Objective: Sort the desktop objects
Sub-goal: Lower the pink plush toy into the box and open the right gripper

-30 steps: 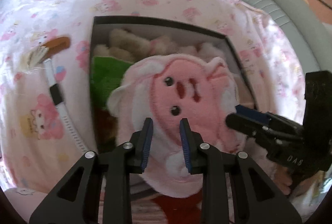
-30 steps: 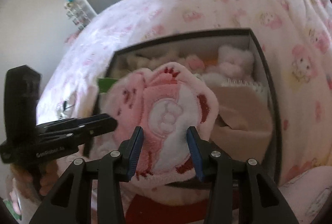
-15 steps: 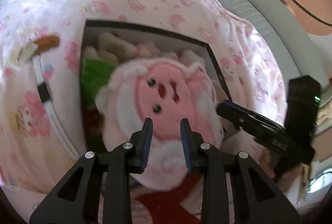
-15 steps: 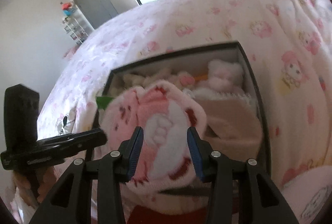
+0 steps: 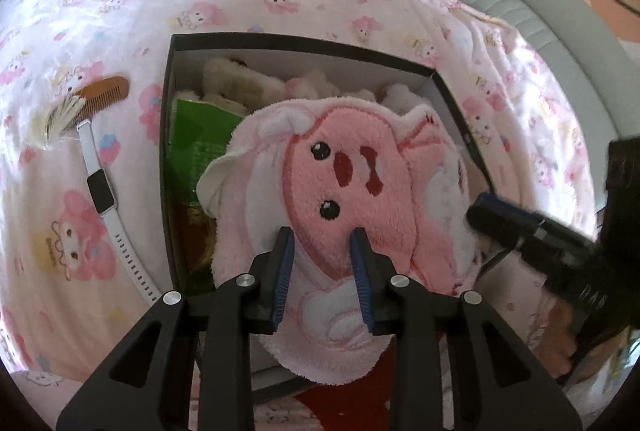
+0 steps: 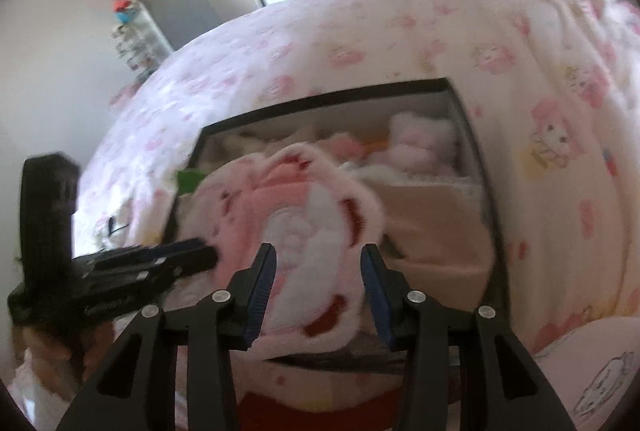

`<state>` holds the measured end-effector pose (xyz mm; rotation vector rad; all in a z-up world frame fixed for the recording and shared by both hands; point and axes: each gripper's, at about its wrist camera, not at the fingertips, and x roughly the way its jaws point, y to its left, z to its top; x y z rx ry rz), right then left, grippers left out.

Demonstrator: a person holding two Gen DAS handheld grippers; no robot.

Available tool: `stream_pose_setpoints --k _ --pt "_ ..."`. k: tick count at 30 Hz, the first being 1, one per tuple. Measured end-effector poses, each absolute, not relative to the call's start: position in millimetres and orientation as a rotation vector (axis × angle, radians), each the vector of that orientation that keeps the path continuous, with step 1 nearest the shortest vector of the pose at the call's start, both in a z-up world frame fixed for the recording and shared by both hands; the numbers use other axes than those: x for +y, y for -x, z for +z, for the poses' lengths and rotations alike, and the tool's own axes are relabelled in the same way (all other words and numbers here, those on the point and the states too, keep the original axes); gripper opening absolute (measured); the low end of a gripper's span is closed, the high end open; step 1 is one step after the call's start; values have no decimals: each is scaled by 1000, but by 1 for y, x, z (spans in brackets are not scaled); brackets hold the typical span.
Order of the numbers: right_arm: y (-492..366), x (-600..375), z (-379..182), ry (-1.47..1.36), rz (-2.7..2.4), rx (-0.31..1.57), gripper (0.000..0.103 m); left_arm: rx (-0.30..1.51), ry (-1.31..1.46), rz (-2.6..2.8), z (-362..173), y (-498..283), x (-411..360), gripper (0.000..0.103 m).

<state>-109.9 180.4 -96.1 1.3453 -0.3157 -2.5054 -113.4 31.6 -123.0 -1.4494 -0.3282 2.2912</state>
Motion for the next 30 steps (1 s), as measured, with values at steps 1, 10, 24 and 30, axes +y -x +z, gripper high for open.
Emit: stream_pose_setpoints --k 1,10,24,30 --pt "110 177 -99 -1361 -2479 -311 41 -357 1436 2284 -121 110 29 29" --pt "114 166 -119 -1470 -2474 -227 41 -402 1482 2226 -137 96 31 30" --pt "96 161 -79 -1388 -2563 -224 43 -506 1328 2284 -88 76 23 47" --pt "79 151 -43 -1299 -2623 -203 48 -444 1227 2389 -48 60 25 50"
